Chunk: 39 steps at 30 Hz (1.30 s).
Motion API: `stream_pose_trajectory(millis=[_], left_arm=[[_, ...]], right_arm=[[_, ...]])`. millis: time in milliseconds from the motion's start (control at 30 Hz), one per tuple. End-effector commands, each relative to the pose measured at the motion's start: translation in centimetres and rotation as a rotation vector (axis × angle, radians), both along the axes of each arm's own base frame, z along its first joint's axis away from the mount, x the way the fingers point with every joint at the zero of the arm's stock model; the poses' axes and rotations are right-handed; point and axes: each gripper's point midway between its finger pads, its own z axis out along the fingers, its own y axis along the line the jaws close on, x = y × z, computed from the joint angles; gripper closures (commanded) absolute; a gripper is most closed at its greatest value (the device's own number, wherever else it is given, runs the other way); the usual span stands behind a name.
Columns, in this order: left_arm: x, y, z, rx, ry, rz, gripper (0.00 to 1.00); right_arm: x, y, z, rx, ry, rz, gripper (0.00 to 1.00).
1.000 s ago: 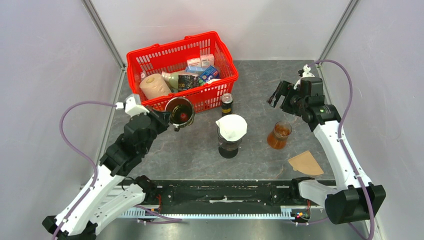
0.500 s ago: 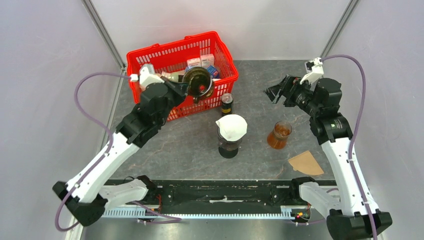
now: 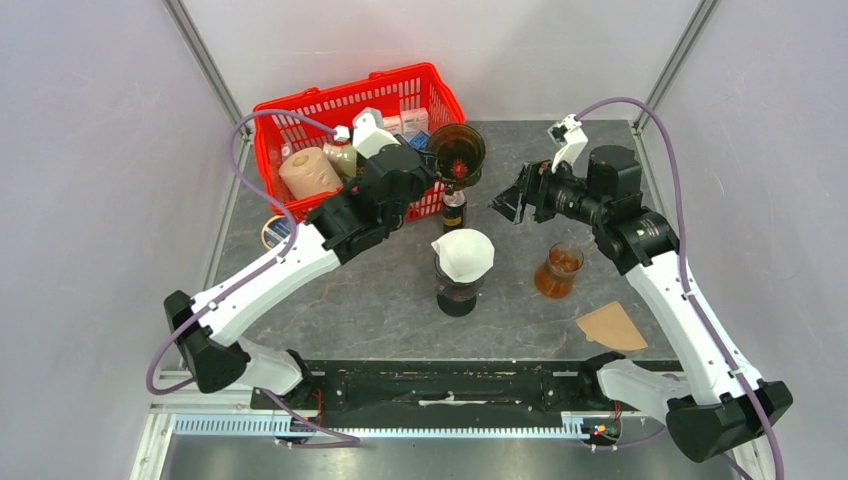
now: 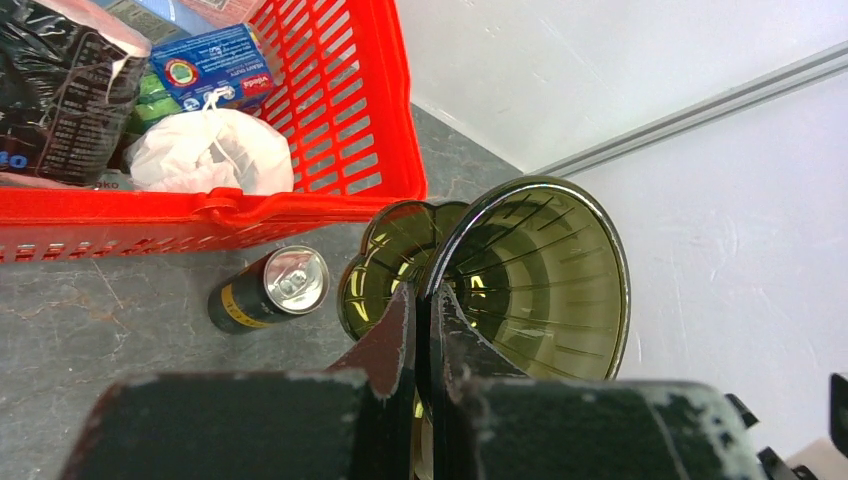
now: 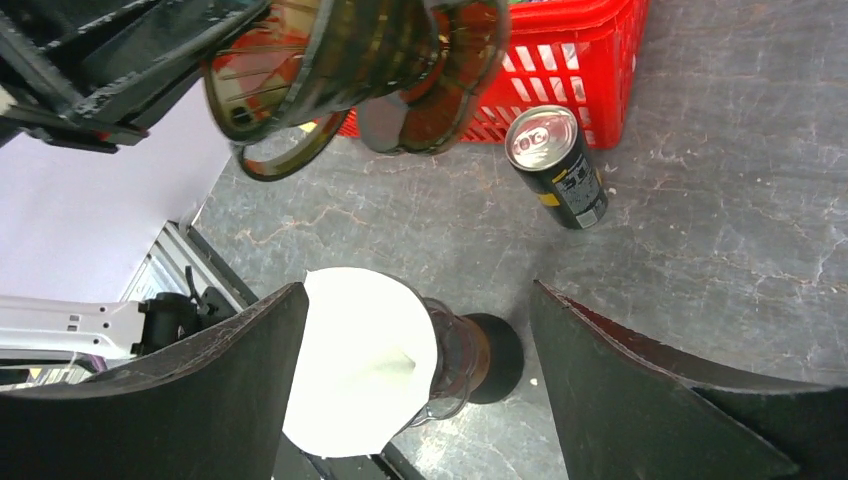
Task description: Place the coffee filter in the dripper
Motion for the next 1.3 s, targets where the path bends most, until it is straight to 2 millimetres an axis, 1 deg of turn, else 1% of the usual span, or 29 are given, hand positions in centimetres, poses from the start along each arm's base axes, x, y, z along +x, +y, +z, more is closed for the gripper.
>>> stream_pose_trajectory(millis=[0, 133, 233, 300, 433, 600, 767, 900, 967, 1133, 1200, 1233, 1267], left_arm=[[1.0, -0.9, 2.6, -0.027, -0.07, 0.007, 0.98], [1.2, -2.9, 1.8, 0.009, -0.079, -0.075, 0.98], [0.8, -5.1, 1.5, 0.015, -0.104, -0.193, 0.98], [0.6, -6.3, 1.3, 0.02, -0.121, -0.256, 0.98], [0.5, -7.9, 0.6, 0.052, -0.128, -0.329, 0.98], [0.3, -9.4, -0.3, 0.082, -0.127, -0.404, 0.98], [0.6, -10.2, -1.7, 0.123, -0.111, -0.432, 0.98], [0.7, -10.8, -2.2, 0.134, -0.112, -0.452, 0.98], [0.7, -11.2, -2.5, 0.136, -0.108, -0.471, 0.98], [0.5, -11.7, -2.5, 0.134, -0.107, -0.496, 0.98], [0.3, -11.8, -2.4, 0.14, -0.114, -0.514, 0.98], [0.2, -12.0, -2.4, 0.144, -0.116, -0.527, 0.98], [0.0, -12.1, -2.3, 0.149, -0.124, -0.542, 0.96]], right_arm=[[0.3, -0.4, 2.8, 0.015, -0.046, -0.06, 0.12], [1.6, -2.2, 3.6, 0.017, -0.037, -0.206, 0.12], [2.5, -3.0, 3.4, 0.007, -0.005, -0.286, 0.12], [3.1, -3.2, 3.0, 0.001, 0.021, -0.31, 0.12], [4.0, -2.6, 2.2, 0.006, 0.07, -0.314, 0.13], [5.0, -2.8, 1.2, -0.013, 0.11, -0.346, 0.2], [5.6, -3.7, 0.0, -0.057, 0.142, -0.405, 0.35], [5.4, -3.6, -1.1, -0.069, 0.174, -0.4, 0.48], [5.5, -3.7, -1.5, -0.074, 0.192, -0.407, 0.57], [5.4, -3.8, -2.7, -0.101, 0.238, -0.418, 0.71], [5.5, -4.1, -2.9, -0.109, 0.242, -0.435, 0.81], [5.6, -4.3, -2.9, -0.112, 0.24, -0.444, 0.84], [5.6, -4.4, -3.0, -0.116, 0.239, -0.453, 0.86]])
